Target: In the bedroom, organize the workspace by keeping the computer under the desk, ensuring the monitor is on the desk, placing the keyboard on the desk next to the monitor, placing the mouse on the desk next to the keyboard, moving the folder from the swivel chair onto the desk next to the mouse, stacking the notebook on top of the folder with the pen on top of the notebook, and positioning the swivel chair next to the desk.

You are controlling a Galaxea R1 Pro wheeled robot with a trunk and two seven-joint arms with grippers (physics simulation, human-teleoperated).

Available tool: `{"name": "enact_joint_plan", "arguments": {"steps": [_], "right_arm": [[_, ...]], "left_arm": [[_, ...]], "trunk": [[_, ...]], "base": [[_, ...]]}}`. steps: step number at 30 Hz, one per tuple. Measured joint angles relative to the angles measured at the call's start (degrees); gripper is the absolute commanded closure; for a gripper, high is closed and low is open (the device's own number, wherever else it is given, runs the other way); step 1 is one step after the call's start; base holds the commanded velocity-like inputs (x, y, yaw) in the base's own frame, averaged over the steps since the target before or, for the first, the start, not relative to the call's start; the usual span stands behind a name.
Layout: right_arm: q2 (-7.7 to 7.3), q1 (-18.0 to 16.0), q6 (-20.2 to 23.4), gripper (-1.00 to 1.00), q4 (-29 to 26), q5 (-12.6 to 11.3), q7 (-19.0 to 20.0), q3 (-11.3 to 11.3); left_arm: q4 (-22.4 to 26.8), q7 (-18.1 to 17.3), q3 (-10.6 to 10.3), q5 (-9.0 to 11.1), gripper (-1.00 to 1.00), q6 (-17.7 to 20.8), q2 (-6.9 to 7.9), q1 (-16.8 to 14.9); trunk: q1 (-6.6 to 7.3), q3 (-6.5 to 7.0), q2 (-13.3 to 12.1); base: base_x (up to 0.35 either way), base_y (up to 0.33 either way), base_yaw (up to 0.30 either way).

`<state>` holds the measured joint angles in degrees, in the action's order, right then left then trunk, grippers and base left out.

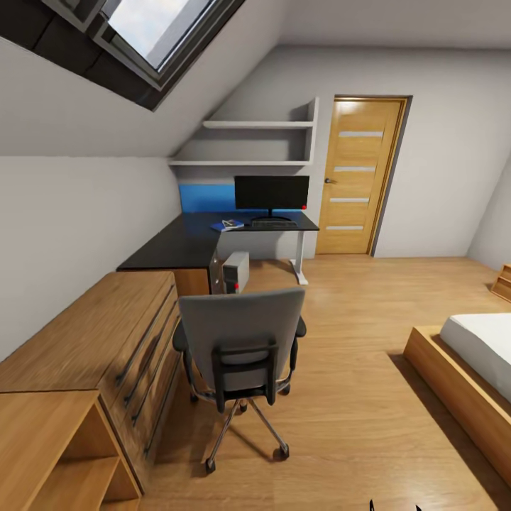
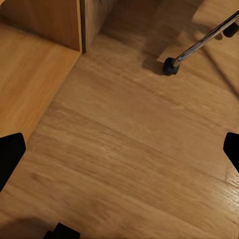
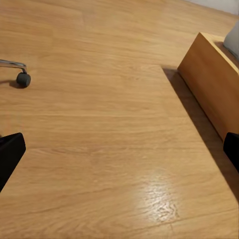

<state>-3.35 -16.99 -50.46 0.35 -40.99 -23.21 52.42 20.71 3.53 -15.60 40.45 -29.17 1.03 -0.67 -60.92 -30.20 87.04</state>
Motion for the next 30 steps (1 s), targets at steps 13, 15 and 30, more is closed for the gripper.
{"name": "enact_joint_plan", "arguments": {"steps": [13, 15, 30], "right_arm": [[-0.02, 0.0, 0.0, -1.0, 0.0, 0.0, 0.0, 0.0], [-0.01, 0.0, 0.0, -1.0, 0.0, 0.0, 0.0, 0.0], [-0.12, 0.0, 0.1, -1.0, 0.3, -0.1, 2.8, 0.0]], "left_arm": [[0.0, 0.4, -0.1, -0.3, -1.0, -0.5, -0.26, 0.0], [0.0, 0.3, -0.2, -0.3, -1.0, -0.9, -0.36, 0.0], [0.0, 3.0, 0.2, -0.1, -1.0, -8.5, -0.54, 0.0]], "trunk": [[-2.86, -2.33, 5.2], [-3.3, -2.69, 6.0], [-6.59, -5.39, 12.0]], "base": [[0.0, 0.0, 0.0], [0.0, 0.0, 0.0], [0.0, 0.0, 0.0]]}}
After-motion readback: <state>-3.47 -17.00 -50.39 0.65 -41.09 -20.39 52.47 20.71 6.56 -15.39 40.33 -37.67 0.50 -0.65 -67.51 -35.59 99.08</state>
